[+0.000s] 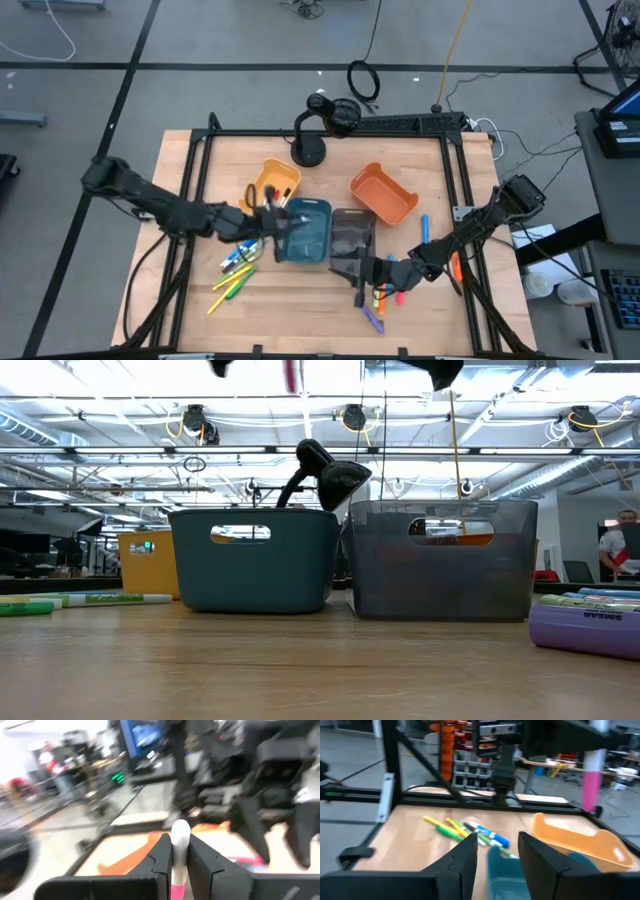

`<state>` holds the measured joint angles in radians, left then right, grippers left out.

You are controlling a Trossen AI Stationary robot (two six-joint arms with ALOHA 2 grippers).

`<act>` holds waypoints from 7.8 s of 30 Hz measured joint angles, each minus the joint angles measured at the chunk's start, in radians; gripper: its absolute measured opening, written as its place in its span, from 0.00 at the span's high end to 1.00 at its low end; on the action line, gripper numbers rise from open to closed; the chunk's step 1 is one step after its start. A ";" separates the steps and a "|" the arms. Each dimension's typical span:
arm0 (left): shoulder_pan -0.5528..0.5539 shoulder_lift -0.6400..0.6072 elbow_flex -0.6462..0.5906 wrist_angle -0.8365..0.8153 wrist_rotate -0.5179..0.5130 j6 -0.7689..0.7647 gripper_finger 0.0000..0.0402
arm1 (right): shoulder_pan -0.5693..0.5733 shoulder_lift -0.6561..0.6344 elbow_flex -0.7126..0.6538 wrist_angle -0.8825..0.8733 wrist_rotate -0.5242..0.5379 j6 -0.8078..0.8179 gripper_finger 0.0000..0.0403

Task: Pick & Place Markers
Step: Put the white and pink highlighter into the yellow bin, then put the white and green highlighter into the yellow bin

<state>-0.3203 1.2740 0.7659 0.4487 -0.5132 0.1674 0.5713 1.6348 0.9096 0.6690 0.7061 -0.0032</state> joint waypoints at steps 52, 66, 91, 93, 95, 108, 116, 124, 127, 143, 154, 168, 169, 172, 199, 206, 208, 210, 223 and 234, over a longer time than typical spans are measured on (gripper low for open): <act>0.209 -0.330 -0.521 0.059 0.275 -0.457 0.49 | 0.168 0.004 0.316 -0.710 0.164 0.293 0.74; 0.189 -0.330 -0.521 0.056 0.266 -0.431 0.49 | 0.118 0.008 0.336 -1.551 -0.393 1.337 0.80; 0.189 -0.330 -0.521 0.017 0.232 -0.432 0.49 | 0.024 0.008 0.143 -1.579 -0.606 1.533 0.79; 0.189 -0.330 -0.521 0.018 0.228 -0.432 0.49 | 0.025 0.008 0.107 -1.543 -0.613 1.534 0.79; 0.189 -0.330 -0.521 0.018 0.225 -0.432 0.49 | 0.021 0.008 0.077 -1.502 -0.628 1.533 0.79; 0.189 -0.330 -0.521 0.019 0.224 -0.433 0.49 | -0.018 -0.014 0.017 -1.351 -0.702 1.485 0.79; 0.189 -0.330 -0.521 0.019 0.224 -0.433 0.49 | -0.021 -0.073 0.017 -1.323 -0.695 1.534 0.79; 0.189 -0.330 -0.521 0.020 0.224 -0.435 0.49 | -0.021 -0.041 0.017 -1.285 -0.658 1.555 0.79; 0.189 -0.330 -0.521 0.020 0.224 -0.435 0.49 | -0.022 -0.022 0.018 -1.289 -0.658 1.553 0.79; 0.189 -0.330 -0.521 0.019 0.224 -0.437 0.49 | -0.021 0.005 -0.013 -1.336 -0.696 1.502 0.81; 0.189 -0.330 -0.521 0.019 0.223 -0.436 0.49 | -0.020 0.004 -0.103 -1.334 -0.703 1.502 0.94; 0.189 -0.330 -0.521 0.019 0.223 -0.434 0.49 | -0.008 -0.267 -0.106 -1.332 -0.811 1.531 0.94; 0.189 -0.330 -0.521 0.019 0.223 -0.434 0.49 | -0.003 -0.289 -0.106 -1.330 -0.807 1.536 0.94; 0.189 -0.330 -0.521 0.019 0.223 -0.433 0.49 | 0.020 -0.345 -0.108 -1.269 -0.730 1.506 0.94; 0.072 -0.085 -0.499 0.544 0.391 -0.252 0.49 | -0.037 0.013 -0.105 0.130 -0.182 0.145 0.95; 0.010 0.193 -0.312 0.564 0.415 -0.075 0.49 | -0.039 0.051 -0.104 0.170 -0.183 0.148 0.95; -0.005 0.263 -0.243 0.564 0.429 -0.037 0.49 | -0.037 0.051 -0.104 0.172 -0.183 0.149 0.95; -0.015 0.326 -0.174 0.565 0.431 -0.020 0.49 | -0.032 0.051 -0.104 0.170 -0.183 0.149 0.95; -0.029 0.505 0.031 0.560 0.430 -0.096 0.49 | -0.026 0.051 -0.104 0.173 -0.183 0.145 0.95; -0.029 0.506 0.031 0.549 0.431 -0.120 0.50 | -0.026 0.051 -0.104 0.172 -0.179 0.145 0.95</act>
<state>-0.3489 1.7802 0.7971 0.9974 -0.0826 0.0472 0.5449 1.6855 0.8059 0.8413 0.5266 0.1413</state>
